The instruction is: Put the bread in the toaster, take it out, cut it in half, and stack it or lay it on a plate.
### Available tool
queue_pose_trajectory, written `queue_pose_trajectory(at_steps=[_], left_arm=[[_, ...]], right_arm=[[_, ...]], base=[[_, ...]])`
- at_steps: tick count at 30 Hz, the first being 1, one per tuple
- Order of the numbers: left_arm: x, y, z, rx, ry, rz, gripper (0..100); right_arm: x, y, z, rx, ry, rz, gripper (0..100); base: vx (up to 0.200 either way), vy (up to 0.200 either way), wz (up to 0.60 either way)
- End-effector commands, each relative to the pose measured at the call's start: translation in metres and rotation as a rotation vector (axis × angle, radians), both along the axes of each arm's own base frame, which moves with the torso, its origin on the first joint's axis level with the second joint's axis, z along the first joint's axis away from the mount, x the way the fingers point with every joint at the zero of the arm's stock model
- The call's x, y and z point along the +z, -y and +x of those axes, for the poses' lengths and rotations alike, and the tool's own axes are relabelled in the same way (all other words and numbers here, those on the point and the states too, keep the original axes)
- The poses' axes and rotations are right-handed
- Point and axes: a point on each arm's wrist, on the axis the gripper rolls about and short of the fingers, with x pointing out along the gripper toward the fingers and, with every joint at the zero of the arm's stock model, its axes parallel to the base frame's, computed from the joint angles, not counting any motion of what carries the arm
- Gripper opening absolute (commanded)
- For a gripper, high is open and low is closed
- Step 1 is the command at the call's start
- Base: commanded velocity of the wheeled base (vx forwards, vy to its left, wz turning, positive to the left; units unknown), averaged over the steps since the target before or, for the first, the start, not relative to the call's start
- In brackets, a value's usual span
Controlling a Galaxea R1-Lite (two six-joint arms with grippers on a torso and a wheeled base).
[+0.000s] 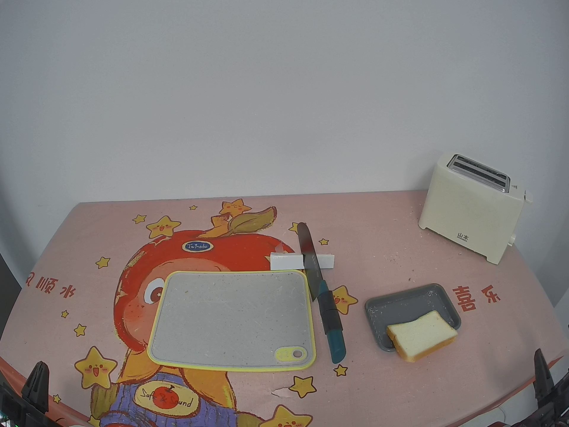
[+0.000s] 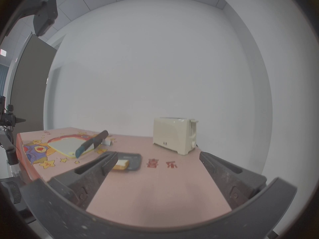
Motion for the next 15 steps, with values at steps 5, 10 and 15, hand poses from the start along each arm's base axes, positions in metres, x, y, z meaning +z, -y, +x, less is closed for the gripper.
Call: queue_pose_trajectory(at_steps=[5,10,15], left_arm=[[-0.0051,0.0,0.0007,0.0,-0.009,-0.001,0],[-0.0051,0.0,0.0007,0.0,-0.009,-0.001,0],[-0.0051,0.0,0.0007,0.0,-0.009,-0.001,0]], right_arm=[[-0.005,-0.0002,-0.0003,0.007,0.0,-0.022,100],[-0.0075,-0.0005,-0.0001,0.022,-0.025,-0.017,100],[-0.0074,-0.0017,-0.0006,0.089,-0.04,0.059,100]], base=[[0.0,0.0,0.0],[0.0,0.0,0.0],[0.0,0.0,0.0]])
